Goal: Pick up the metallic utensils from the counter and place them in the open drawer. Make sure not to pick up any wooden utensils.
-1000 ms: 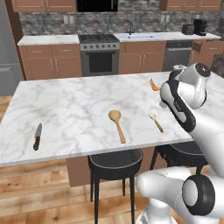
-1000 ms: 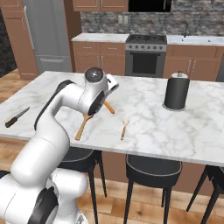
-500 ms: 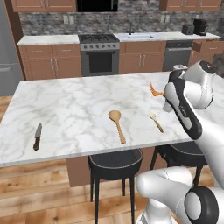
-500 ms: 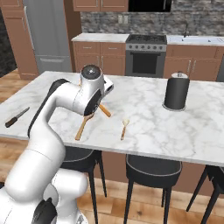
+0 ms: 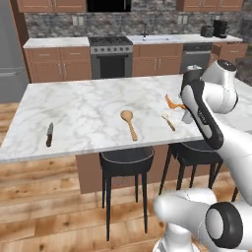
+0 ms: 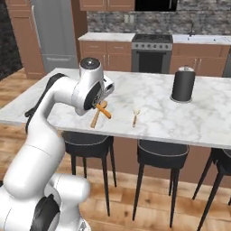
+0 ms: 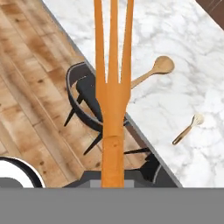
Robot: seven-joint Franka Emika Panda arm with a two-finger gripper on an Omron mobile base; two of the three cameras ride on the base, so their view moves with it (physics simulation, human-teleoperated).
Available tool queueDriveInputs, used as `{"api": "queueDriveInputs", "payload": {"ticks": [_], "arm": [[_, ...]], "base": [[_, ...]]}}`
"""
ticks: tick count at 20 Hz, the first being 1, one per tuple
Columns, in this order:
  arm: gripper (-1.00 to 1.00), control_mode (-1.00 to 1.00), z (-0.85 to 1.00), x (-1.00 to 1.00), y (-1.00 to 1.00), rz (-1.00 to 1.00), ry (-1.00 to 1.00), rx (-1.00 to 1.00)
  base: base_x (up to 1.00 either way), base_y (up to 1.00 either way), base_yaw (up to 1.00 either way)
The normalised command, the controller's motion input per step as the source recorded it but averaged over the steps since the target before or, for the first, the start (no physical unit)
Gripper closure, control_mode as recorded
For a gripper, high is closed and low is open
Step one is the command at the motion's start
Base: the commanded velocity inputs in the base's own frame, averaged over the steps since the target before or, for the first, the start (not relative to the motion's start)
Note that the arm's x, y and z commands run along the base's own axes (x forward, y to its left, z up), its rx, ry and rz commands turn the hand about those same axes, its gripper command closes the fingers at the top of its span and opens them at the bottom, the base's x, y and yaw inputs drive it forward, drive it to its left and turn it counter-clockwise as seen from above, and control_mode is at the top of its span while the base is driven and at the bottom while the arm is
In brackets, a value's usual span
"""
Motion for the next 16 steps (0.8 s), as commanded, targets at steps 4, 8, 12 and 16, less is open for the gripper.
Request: {"api": "queueDriveInputs", "payload": {"ticks": [4,8,12,16], "arm": [[1.0,1.0,0.0,0.0,0.0,0.0,0.0,0.0],[1.0,1.0,0.0,0.0,0.0,0.0,0.0,0.0],[1.0,1.0,0.0,0.0,0.0,0.0,0.0,0.0],[1.0,1.0,0.0,0.0,0.0,0.0,0.0,0.0]], "base": [[-0.98,0.32,0.0],[-0.22,0.92,-0.03],[0.28,1.0,-0.1],[0.49,1.0,-0.14]]}}
